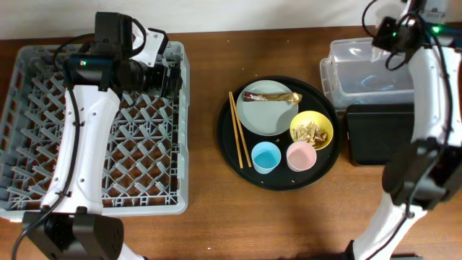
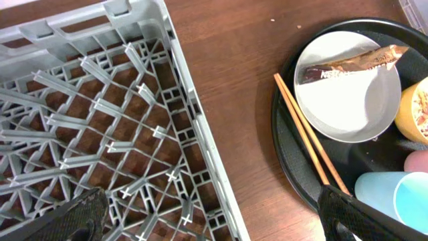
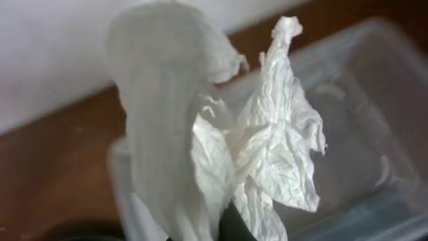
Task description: Sort waste into correct bins and load items into the dishwasher rack
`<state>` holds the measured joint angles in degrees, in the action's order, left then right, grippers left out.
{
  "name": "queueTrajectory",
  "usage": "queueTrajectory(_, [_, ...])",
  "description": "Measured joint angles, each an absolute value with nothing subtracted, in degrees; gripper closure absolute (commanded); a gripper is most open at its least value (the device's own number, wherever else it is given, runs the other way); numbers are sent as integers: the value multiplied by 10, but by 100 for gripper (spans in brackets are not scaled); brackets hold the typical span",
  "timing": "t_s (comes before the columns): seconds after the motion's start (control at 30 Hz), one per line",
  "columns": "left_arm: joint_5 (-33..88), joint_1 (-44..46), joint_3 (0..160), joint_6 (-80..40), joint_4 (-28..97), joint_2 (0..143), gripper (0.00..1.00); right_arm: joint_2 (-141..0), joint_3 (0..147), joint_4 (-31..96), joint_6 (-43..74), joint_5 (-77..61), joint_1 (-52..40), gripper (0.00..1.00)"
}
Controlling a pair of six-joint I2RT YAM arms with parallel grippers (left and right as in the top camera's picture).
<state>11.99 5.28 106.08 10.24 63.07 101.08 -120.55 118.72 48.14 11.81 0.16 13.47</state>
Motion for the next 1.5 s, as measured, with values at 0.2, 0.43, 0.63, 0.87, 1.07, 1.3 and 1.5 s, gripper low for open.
queueTrajectory(0.2, [120, 53, 1061, 102, 631, 1011, 1, -1265, 1186, 509, 129, -1, 132, 6])
queueTrajectory(0.43, [120, 53, 1061, 102, 631, 1011, 1, -1224, 1186, 536, 129, -84, 124, 17])
queueTrajectory(0.63, [120, 53, 1061, 102, 630, 1011, 1, -1129, 1191, 640, 208, -69, -46, 41])
queueTrajectory(0.87, [110, 53, 1061, 102, 637, 1011, 1, -1233, 1142, 622, 431, 36, -175, 42])
queueTrajectory(1.07, [107, 53, 1061, 102, 652, 1011, 1, -1331, 1141, 565, 510, 49, -175, 43])
queueTrajectory(1.3, [105, 53, 1061, 102, 654, 1011, 1, -1374, 1142, 568, 521, 50, -175, 96])
queueTrajectory(1.5, [105, 53, 1061, 102, 654, 1011, 1, -1376, 1148, 569, 441, 34, -173, 65])
